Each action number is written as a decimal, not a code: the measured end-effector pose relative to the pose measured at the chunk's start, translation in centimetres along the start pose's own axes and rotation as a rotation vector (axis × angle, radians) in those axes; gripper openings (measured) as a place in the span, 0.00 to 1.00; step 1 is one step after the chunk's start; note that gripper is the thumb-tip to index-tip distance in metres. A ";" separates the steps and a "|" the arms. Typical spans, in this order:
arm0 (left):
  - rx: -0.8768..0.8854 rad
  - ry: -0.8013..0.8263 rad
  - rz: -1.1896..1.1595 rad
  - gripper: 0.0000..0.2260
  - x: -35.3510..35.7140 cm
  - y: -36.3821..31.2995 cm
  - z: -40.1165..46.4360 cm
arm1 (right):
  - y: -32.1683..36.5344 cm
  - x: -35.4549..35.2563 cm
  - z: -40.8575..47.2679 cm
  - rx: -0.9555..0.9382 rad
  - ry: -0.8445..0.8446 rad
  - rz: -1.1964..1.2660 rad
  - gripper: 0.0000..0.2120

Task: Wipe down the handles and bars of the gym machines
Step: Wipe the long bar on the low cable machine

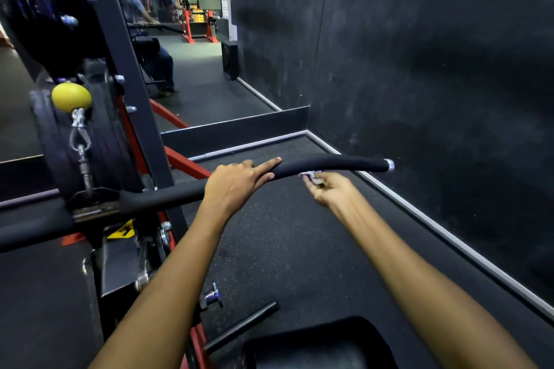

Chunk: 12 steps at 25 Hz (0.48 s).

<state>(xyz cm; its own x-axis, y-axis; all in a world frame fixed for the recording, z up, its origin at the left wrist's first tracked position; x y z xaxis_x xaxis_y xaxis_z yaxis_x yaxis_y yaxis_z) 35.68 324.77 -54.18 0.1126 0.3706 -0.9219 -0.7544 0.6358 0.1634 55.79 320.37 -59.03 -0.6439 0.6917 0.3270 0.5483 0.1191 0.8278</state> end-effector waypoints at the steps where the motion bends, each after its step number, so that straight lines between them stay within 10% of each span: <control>1: -0.010 0.002 0.010 0.23 0.0 0.2 0.1 | 0.1 -0.7 -0.8 0.059 0.025 0.089 0.11; 10: -0.256 0.081 -0.027 0.23 0.1 3.9 -2.9 | -0.5 0.6 -0.6 0.168 -0.071 0.320 0.15; 12: -0.375 0.139 0.003 0.22 0.2 6.0 -5.1 | 0.4 -1.6 1.4 0.085 -0.181 0.701 0.16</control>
<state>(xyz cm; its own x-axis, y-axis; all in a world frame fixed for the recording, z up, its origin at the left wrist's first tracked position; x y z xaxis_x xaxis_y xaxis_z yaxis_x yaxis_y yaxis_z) 27.89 325.25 -55.17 0.0410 0.2608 -0.9645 -0.9413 0.3337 0.0502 57.80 320.30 -59.81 -0.0319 0.7318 0.6808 0.8436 -0.3455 0.4109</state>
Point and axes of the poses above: each hand's wrist, its own z-axis towards the middle knuckle, its own x-axis out of the palm, y = z × x, the point moved 5 cm from there along z, towards the middle knuckle, and after that the axes turned 1 degree about -z, right-handed, at the moved point
